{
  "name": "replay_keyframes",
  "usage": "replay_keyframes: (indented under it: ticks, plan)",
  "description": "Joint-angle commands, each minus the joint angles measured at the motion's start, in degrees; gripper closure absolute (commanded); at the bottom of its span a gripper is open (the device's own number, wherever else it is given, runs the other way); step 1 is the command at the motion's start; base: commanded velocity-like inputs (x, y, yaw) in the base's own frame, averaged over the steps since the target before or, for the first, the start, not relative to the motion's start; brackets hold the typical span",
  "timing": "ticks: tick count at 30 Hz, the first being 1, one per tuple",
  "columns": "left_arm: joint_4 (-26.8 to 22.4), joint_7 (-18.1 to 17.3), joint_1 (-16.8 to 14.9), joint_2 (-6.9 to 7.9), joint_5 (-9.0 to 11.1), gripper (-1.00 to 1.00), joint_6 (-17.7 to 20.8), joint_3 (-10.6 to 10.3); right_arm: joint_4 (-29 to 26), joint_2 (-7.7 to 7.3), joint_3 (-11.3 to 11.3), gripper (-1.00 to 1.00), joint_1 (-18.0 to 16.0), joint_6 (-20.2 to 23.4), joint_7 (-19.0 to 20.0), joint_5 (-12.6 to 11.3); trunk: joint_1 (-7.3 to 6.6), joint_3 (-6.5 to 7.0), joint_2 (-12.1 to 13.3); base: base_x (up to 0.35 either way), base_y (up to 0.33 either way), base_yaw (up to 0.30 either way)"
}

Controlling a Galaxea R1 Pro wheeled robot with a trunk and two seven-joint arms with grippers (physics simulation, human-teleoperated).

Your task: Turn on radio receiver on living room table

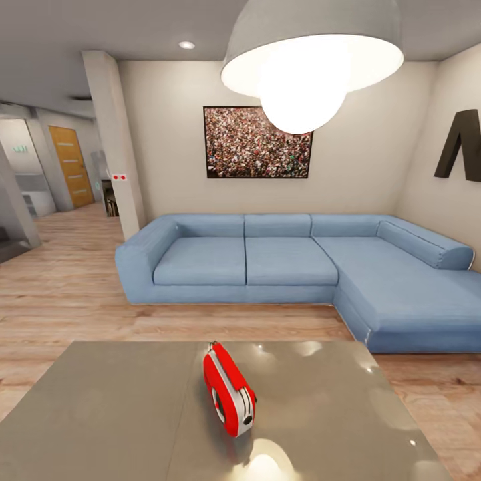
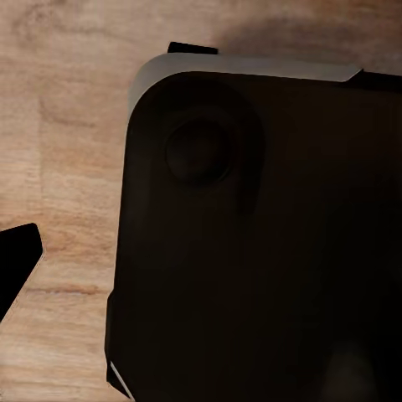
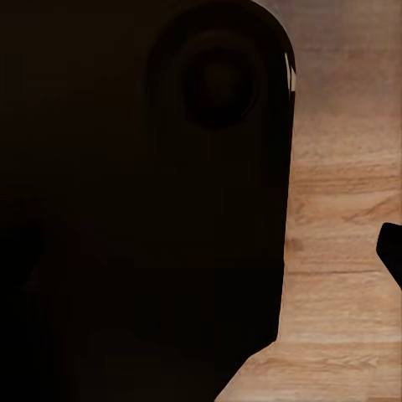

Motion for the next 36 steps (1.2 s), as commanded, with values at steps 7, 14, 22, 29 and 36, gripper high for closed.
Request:
replay_keyframes:
  ticks: [7, 14, 22, 29, 36]
  plan:
    - [0.00, 0.06, 0.00, -0.05, 0.04, -1.00, 0.00, 0.02, 0.00, 0.00, 0.00, -1.00, 0.00, 0.00, 0.00, 0.12, 0.00, 0.00, 0.00, 0.025, 0.006, 0.000]
    - [0.00, 0.06, 0.00, 0.15, 0.09, -1.00, -0.07, 0.05, 0.01, 0.00, 0.00, -1.00, 0.00, 0.00, 0.00, 0.13, 0.00, 0.00, 0.00, 0.129, -0.082, 0.000]
    - [-0.01, 0.06, 0.00, 0.13, 0.09, -1.00, -0.09, 0.06, 0.00, 0.00, 0.00, -1.00, 0.00, 0.00, 0.00, 0.13, 0.00, 0.00, 0.00, 0.182, -0.129, 0.000]
    - [0.00, 0.06, 0.00, 0.02, 0.09, -1.00, -0.05, 0.06, 0.00, 0.00, 0.00, -1.00, 0.00, 0.00, 0.00, 0.13, 0.00, 0.00, 0.00, 0.018, -0.012, 0.000]
    - [0.00, 0.09, 0.00, -0.08, 0.09, -1.00, 0.00, -0.02, 0.01, 0.00, 0.00, -1.00, 0.00, 0.02, 0.00, 0.13, 0.00, 0.00, 0.00, 0.000, 0.000, 0.000]
